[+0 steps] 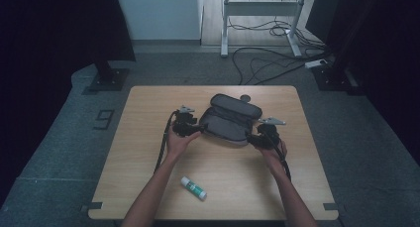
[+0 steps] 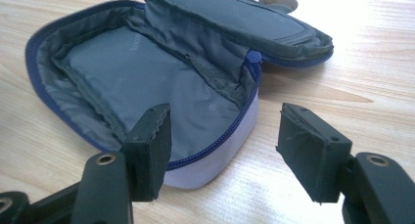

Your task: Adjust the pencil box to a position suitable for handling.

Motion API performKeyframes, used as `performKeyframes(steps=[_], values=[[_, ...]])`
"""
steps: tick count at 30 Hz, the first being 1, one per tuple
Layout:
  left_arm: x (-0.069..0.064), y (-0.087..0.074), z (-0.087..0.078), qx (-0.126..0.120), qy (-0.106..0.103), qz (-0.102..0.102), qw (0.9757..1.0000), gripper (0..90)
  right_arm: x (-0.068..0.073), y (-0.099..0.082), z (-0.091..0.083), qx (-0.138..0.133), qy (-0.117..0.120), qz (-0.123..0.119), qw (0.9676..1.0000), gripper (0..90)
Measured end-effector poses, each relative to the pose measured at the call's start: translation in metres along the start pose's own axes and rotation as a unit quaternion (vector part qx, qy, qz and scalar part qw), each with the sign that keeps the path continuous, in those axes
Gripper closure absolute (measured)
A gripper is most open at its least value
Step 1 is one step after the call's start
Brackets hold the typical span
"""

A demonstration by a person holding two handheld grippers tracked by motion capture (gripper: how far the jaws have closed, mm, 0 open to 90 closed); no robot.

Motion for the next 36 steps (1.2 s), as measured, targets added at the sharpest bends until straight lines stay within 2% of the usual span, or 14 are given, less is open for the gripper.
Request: performKeyframes(steps=[8, 14, 16, 19, 30, 36], values=[[0.014, 0.002, 0.018, 0.014, 0.026, -0.007, 0.9995, 41.8, -0.003, 0.0, 0.01, 0.006, -0.004, 0.004, 1.0, 37.1], [0.028, -0.007, 0.032, 0.033, 0.035, -0.025, 0.9985, 41.8, -0.004, 0.004, 0.016, 0.011, -0.012, -0.001, 0.9999, 37.2], [0.028, -0.009, 0.035, 0.033, 0.03, -0.03, 0.9985, 41.8, -0.003, 0.005, 0.018, 0.009, -0.014, -0.003, 0.9999, 37.6], [0.027, -0.008, 0.038, 0.03, 0.032, -0.024, 0.9987, 42.2, -0.005, 0.003, 0.022, 0.014, -0.017, -0.005, 0.9997, 37.6], [0.032, -0.014, 0.046, 0.042, 0.037, -0.027, 0.9981, 45.9, -0.017, -0.002, 0.037, 0.022, -0.033, 0.002, 0.9992, 41.3], [0.033, -0.016, 0.048, 0.045, 0.04, -0.029, 0.9977, 47.0, -0.023, -0.006, 0.043, 0.026, -0.034, 0.01, 0.999, 42.3]])
Point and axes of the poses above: each handheld gripper's, and its own axes: z roughly forward along the jaws, y roughly out of its top, x roughly to its left, the point moved 8 cm from there along z, roughly forward along the jaws, and after that the axes turned 1 degree about -y, right-handed, at the moved point
